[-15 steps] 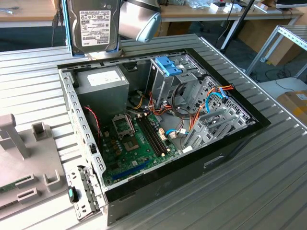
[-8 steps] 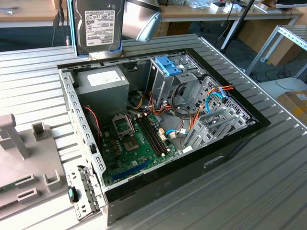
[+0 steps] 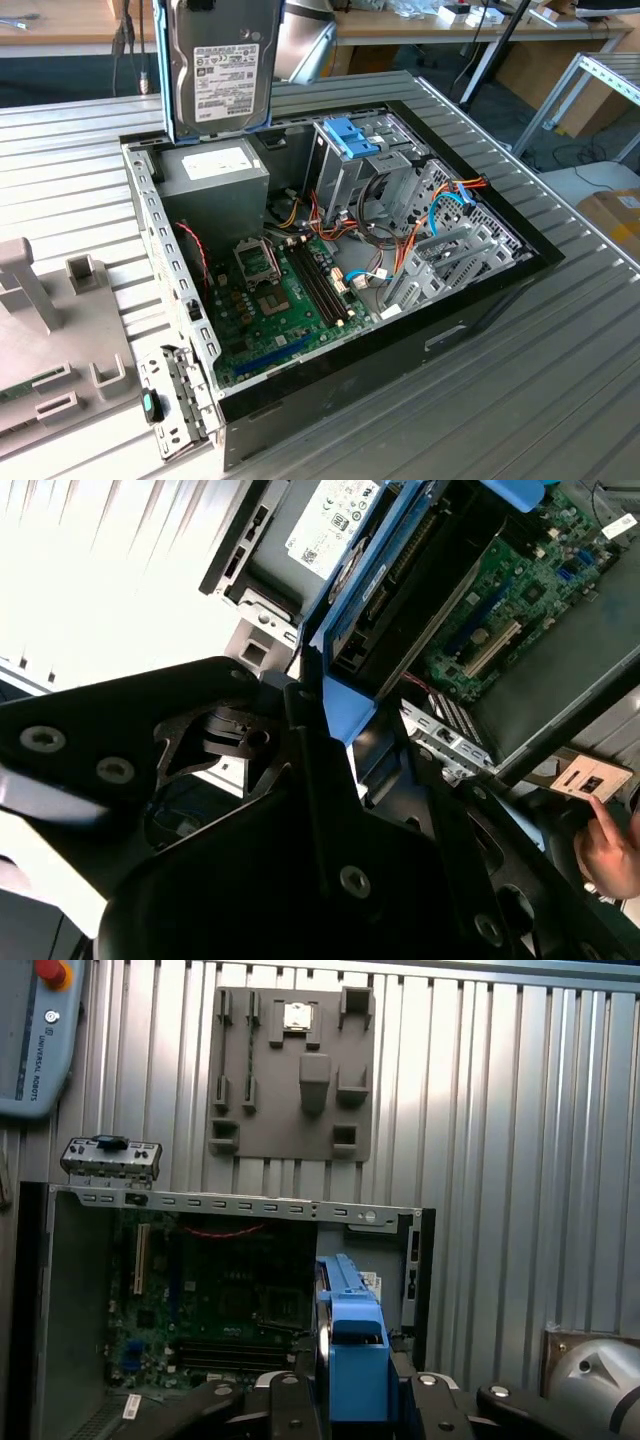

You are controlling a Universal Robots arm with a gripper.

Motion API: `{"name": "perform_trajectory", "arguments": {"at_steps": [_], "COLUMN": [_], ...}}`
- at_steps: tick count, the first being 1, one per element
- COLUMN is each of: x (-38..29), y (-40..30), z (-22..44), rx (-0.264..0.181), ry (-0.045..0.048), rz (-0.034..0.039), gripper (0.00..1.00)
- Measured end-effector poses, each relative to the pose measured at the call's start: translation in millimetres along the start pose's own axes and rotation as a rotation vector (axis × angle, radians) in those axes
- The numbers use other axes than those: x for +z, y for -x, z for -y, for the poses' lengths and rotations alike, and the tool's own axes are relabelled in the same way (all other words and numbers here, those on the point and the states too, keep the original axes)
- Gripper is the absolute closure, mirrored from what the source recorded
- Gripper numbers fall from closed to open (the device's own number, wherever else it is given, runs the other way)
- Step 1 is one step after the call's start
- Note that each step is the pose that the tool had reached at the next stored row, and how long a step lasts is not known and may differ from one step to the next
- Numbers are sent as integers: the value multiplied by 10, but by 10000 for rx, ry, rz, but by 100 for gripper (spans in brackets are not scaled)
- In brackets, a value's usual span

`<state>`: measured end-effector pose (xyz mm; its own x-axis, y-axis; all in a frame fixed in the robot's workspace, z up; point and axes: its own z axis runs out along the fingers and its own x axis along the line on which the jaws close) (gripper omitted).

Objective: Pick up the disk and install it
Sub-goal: 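Pick up the disk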

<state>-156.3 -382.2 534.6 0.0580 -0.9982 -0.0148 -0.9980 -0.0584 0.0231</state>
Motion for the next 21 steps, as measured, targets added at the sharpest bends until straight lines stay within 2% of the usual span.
{"name": "perform_trajectory", "arguments": {"at_steps": [2, 13, 21], "x": [0, 0, -1], "y": [-46, -55, -140], "z": [-3, -3, -9], "rx": [0, -1, 0], "ry": [-1, -1, -1], "rz": [1, 1, 1], "gripper": [64, 64, 64]}}
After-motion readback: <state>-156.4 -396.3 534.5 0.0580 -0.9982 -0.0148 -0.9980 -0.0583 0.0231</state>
